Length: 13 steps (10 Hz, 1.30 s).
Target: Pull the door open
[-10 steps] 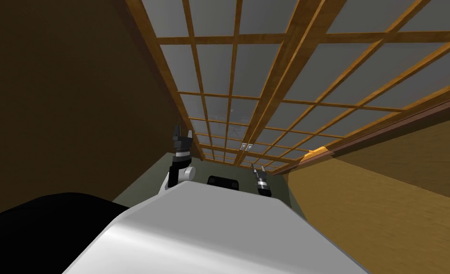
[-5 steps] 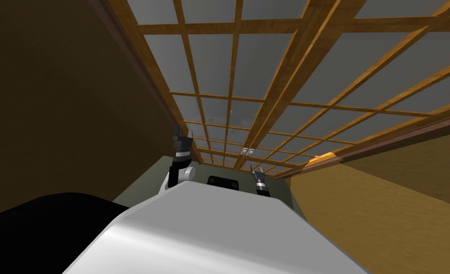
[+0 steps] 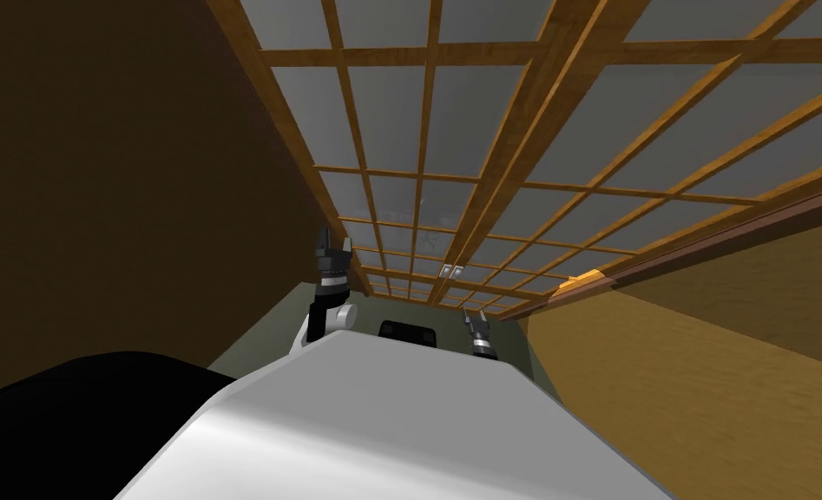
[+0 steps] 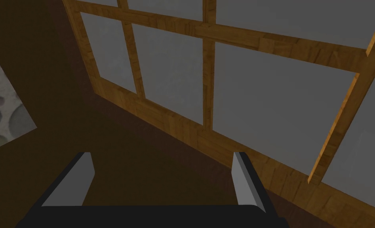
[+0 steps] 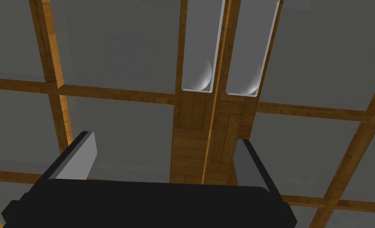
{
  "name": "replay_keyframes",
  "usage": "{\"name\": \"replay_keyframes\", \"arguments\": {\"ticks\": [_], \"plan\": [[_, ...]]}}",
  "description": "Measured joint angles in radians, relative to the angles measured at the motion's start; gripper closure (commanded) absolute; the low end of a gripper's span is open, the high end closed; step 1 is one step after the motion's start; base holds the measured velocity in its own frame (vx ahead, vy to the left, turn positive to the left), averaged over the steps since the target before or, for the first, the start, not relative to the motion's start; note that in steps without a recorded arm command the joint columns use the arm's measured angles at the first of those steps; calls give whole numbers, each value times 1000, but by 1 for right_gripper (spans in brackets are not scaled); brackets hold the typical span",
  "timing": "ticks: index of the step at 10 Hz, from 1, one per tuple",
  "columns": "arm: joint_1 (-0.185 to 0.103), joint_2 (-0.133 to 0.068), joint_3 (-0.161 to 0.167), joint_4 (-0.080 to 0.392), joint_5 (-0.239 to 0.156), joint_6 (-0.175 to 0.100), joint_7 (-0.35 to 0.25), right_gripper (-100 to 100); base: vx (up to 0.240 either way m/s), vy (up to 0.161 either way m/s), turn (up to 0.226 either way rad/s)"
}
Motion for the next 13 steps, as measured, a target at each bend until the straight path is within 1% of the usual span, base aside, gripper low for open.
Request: {"name": "replay_keyframes", "arguments": {"ticks": [1,2,3,4,5,6,7,8,9,10,11,12,13], "plan": [[12,-7,-3,-2,-7,9,2,-100,-149,7,-29],[11,-15,-8,11,-15,14,5,-100,-176,-22,-25],[6,-32,-19,48,-31,10,15,-100,-195,-27,-26],[19,-38,-25,55,-43,14,24,-100,-197,-42,-27],[26,-52,-31,58,-57,28,26,-100,-153,-43,-11],[26,-63,-38,80,-69,30,30,-100,-135,-40,-8],[35,-68,-42,83,-80,36,36,-100,-92,-25,-6],[33,-72,-46,97,-87,36,42,-100,-73,-19,-6],[29,-80,-52,117,-97,34,49,-100,-101,-25,-3],[33,-84,-56,119,-107,42,55,-100,-86,-21,-1],[30,-88,-60,132,-115,46,61,-100,-53,-21,1],[28,-95,-64,146,-122,44,64,-100,-67,-35,4],[35,-97,-67,148,-132,46,69,-100,-53,-25,2]]}}
